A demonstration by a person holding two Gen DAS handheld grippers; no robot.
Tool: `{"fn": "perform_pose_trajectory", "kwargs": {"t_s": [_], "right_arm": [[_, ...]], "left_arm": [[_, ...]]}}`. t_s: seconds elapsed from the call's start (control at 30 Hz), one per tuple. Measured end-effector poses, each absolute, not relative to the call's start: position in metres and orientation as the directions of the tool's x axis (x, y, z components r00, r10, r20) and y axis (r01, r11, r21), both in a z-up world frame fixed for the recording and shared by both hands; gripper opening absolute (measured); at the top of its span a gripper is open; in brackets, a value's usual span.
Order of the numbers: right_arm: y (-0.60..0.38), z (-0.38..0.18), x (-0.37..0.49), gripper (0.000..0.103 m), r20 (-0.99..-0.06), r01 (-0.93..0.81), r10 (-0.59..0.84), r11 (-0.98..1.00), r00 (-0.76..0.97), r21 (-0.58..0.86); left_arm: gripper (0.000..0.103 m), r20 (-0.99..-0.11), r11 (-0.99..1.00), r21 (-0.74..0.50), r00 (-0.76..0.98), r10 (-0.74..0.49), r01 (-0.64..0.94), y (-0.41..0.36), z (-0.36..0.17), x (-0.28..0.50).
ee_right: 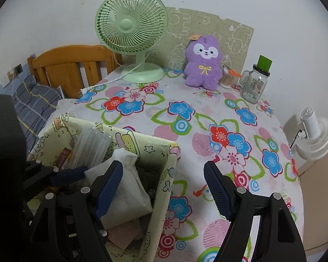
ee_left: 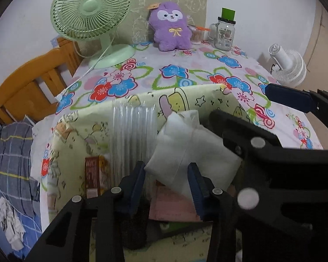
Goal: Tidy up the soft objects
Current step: 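Withdraw both tools up and back from the fabric box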
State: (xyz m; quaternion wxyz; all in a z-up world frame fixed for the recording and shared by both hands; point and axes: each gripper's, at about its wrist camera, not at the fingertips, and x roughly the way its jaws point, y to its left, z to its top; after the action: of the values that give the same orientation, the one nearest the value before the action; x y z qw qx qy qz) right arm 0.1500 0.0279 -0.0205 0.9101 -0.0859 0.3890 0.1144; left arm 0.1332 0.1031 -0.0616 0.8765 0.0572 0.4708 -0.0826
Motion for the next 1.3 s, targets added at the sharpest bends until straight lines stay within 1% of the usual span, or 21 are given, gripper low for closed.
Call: {"fn": "perform_pose_trajectory", "kwargs": {"t_s": [0.1, 0.2, 0.27, 0.33, 0.37, 0.5, 0.7, 0.83, 1.0, 1.17, 1.3], "right_arm": [[0.028, -0.020, 0.146, 0.079, -0.725, -0.279, 0.148, 0.958, 0.673, -0.063], [0.027, -0.019, 0.142, 0.079, -0.723, -0.279, 0.151, 0.959, 0.674, -0.059], [0.025, -0.018, 0.138, 0.079, -0.722, -0.277, 0.150, 0.959, 0.676, -0.060], [0.023, -0.016, 0.134, 0.079, -0.717, -0.272, 0.148, 0.960, 0.681, -0.060], [0.021, -0.015, 0.131, 0.079, -0.714, -0.268, 0.147, 0.962, 0.684, -0.059], [0.012, -0.010, 0.125, 0.079, -0.708, -0.254, 0.149, 0.966, 0.690, -0.045], [-0.002, -0.006, 0.114, 0.080, -0.699, -0.231, 0.136, 0.972, 0.702, -0.043], [-0.011, -0.004, 0.108, 0.085, -0.691, -0.214, 0.128, 0.976, 0.711, -0.040], [-0.026, -0.003, 0.102, 0.086, -0.687, -0.193, 0.117, 0.981, 0.717, -0.034], [-0.043, 0.000, 0.095, 0.087, -0.679, -0.169, 0.103, 0.985, 0.727, -0.032], [-0.056, 0.002, 0.090, 0.088, -0.672, -0.152, 0.093, 0.988, 0.735, -0.029]], "left_arm": [[0.042, -0.831, 0.981, 0.024, 0.550, -0.086, 0.190, 0.104, -0.059, 0.125], [0.049, -0.822, 0.983, 0.028, 0.563, -0.082, 0.184, 0.103, -0.054, 0.119], [0.063, -0.815, 0.983, 0.031, 0.574, -0.081, 0.183, 0.102, -0.050, 0.113], [0.071, -0.799, 0.984, 0.031, 0.596, -0.081, 0.175, 0.102, -0.044, 0.109], [0.074, -0.789, 0.985, 0.034, 0.610, -0.079, 0.172, 0.101, -0.041, 0.106], [0.078, -0.756, 0.985, 0.064, 0.652, -0.058, 0.161, 0.094, -0.031, 0.098], [0.085, -0.741, 0.985, 0.080, 0.670, -0.043, 0.152, 0.084, -0.027, 0.093], [0.089, -0.734, 0.986, 0.086, 0.678, -0.035, 0.144, 0.077, -0.026, 0.089], [0.092, -0.729, 0.986, 0.085, 0.683, -0.038, 0.145, 0.066, -0.026, 0.083], [0.097, -0.721, 0.986, 0.080, 0.691, -0.042, 0.143, 0.055, -0.024, 0.079], [0.098, -0.714, 0.988, 0.068, 0.698, -0.047, 0.136, 0.046, -0.022, 0.075]]}}
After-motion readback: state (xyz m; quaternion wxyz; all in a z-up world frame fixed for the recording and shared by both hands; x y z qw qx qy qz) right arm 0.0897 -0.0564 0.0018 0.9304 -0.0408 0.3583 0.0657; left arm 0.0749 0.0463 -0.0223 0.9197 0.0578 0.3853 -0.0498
